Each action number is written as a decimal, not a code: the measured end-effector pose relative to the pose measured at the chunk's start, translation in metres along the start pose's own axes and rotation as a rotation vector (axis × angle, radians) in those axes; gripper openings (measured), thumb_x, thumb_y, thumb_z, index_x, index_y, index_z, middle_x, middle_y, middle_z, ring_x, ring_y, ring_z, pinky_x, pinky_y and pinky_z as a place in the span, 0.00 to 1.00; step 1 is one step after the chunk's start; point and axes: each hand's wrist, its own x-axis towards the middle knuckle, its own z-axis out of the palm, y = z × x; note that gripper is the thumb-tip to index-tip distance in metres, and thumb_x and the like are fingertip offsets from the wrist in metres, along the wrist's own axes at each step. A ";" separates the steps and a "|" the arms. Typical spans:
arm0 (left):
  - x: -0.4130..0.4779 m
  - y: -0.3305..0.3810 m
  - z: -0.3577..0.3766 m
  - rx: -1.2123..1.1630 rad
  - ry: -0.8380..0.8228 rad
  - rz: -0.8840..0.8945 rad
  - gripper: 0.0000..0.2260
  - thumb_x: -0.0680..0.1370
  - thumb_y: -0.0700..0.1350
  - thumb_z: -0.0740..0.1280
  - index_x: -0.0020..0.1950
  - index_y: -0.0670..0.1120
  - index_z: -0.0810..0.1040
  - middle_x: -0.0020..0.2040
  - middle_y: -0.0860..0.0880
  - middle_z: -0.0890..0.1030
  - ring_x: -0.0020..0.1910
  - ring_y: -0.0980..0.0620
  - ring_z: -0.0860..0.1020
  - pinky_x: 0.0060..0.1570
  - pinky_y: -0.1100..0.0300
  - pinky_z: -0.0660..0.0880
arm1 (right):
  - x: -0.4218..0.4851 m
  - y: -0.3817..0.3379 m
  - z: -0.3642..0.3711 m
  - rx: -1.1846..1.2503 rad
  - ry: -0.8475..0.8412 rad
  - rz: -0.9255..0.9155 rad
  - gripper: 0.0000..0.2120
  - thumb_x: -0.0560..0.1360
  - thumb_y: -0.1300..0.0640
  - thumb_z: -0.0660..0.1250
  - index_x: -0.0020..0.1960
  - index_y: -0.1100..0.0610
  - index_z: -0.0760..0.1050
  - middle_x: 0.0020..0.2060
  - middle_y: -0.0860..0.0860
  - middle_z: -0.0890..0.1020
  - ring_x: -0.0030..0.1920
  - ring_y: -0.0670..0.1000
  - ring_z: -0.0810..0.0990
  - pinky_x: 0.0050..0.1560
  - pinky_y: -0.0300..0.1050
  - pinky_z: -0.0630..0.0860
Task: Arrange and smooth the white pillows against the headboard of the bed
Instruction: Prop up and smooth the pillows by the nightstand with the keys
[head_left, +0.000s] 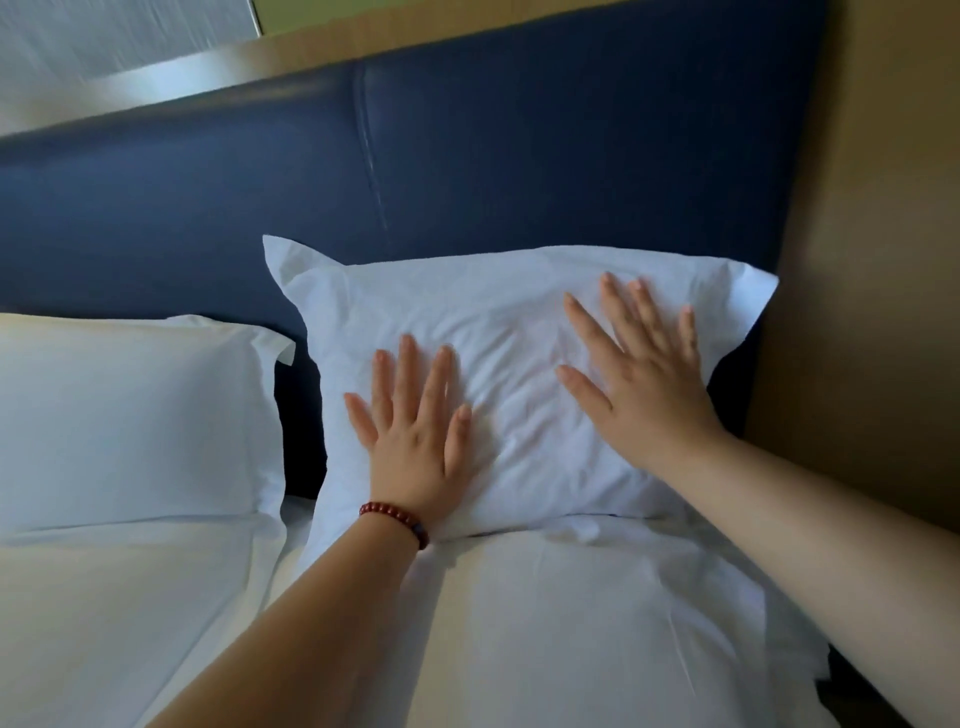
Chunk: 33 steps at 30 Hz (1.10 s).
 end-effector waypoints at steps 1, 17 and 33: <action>0.003 0.009 -0.007 -0.017 0.044 0.050 0.26 0.81 0.60 0.43 0.79 0.55 0.55 0.80 0.51 0.48 0.79 0.48 0.42 0.73 0.39 0.37 | 0.004 0.007 -0.006 0.019 0.000 0.003 0.32 0.77 0.33 0.38 0.78 0.41 0.41 0.79 0.47 0.42 0.78 0.52 0.38 0.75 0.62 0.38; 0.124 0.038 -0.055 0.170 -0.286 0.249 0.29 0.72 0.72 0.42 0.46 0.53 0.71 0.44 0.52 0.76 0.46 0.47 0.76 0.43 0.54 0.72 | 0.068 0.026 -0.056 0.294 -0.248 0.103 0.30 0.68 0.28 0.62 0.34 0.56 0.62 0.31 0.48 0.69 0.33 0.51 0.69 0.35 0.48 0.64; 0.034 0.034 -0.130 0.211 -0.100 0.376 0.31 0.73 0.74 0.45 0.50 0.49 0.72 0.36 0.50 0.74 0.40 0.45 0.76 0.39 0.54 0.70 | -0.018 -0.010 -0.113 0.261 -0.164 0.071 0.24 0.71 0.29 0.56 0.56 0.44 0.73 0.52 0.43 0.78 0.61 0.53 0.74 0.69 0.61 0.62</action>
